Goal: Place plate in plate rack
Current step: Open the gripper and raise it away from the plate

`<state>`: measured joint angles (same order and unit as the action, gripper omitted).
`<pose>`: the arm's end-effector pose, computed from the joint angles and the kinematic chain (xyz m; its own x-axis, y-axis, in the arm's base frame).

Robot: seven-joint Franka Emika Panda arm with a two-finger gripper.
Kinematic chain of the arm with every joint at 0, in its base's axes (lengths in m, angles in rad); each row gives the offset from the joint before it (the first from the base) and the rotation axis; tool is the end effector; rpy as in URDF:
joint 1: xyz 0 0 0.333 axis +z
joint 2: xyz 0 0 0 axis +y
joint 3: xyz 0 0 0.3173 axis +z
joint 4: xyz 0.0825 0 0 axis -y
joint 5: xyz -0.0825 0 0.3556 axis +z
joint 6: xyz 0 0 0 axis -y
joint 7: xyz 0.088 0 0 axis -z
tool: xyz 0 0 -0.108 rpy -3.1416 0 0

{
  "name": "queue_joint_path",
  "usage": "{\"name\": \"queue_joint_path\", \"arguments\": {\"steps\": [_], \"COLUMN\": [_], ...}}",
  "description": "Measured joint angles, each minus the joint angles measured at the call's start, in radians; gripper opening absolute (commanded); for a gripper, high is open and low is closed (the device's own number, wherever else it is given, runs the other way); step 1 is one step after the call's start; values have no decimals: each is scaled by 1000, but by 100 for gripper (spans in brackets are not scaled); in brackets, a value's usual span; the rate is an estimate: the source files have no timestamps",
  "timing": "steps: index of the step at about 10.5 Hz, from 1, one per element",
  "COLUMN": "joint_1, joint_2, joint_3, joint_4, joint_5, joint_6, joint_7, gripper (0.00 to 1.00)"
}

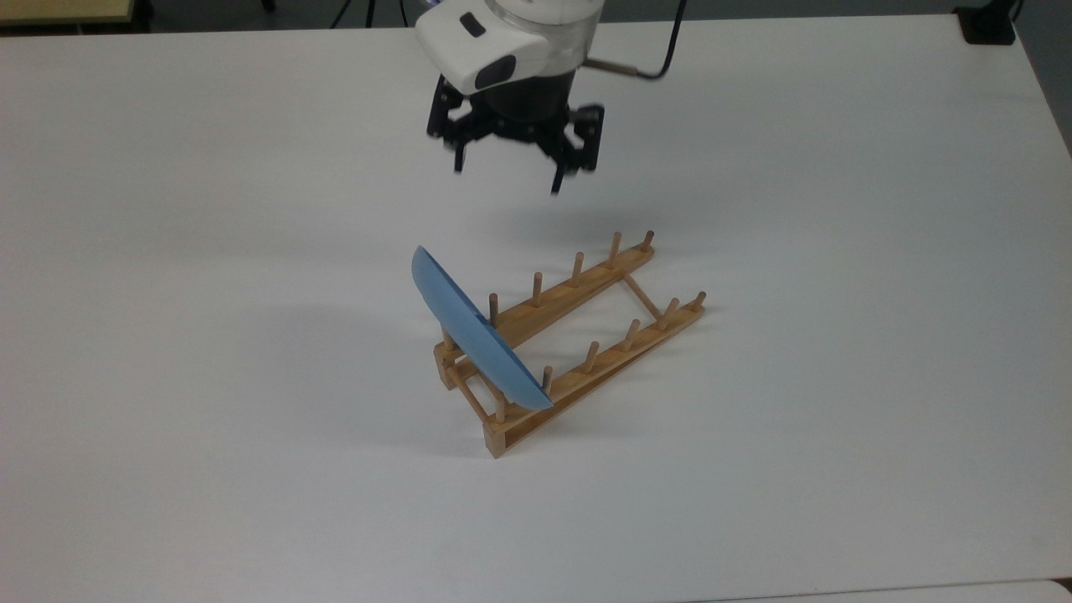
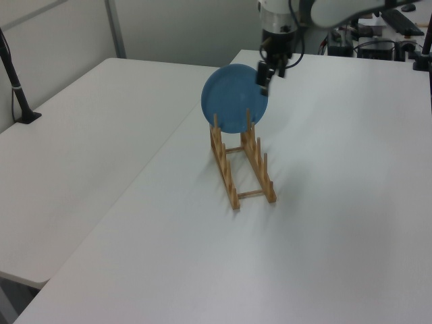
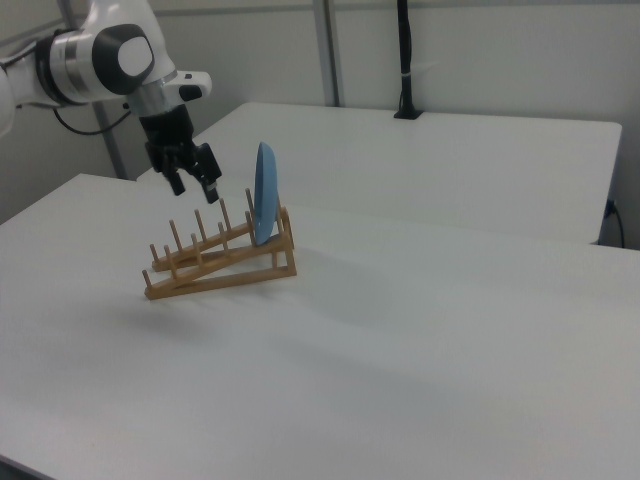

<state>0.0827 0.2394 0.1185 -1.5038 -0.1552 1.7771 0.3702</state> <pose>0.6032 0.1012 0.5386 0.9873 -0.1389 0.0767 -0.1464 -0.9838 0.1039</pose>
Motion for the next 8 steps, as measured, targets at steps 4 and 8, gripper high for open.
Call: {"name": "queue_joint_path", "arguments": {"steps": [4, 8], "joint_1": [-40, -51], "joint_2": [-81, -127], "joint_3": [-1, -70], "joint_4": [-8, -32], "joint_5": [108, 112], "joint_6": [-240, -247], "joint_7": [-96, -115], "gripper": [100, 100]}}
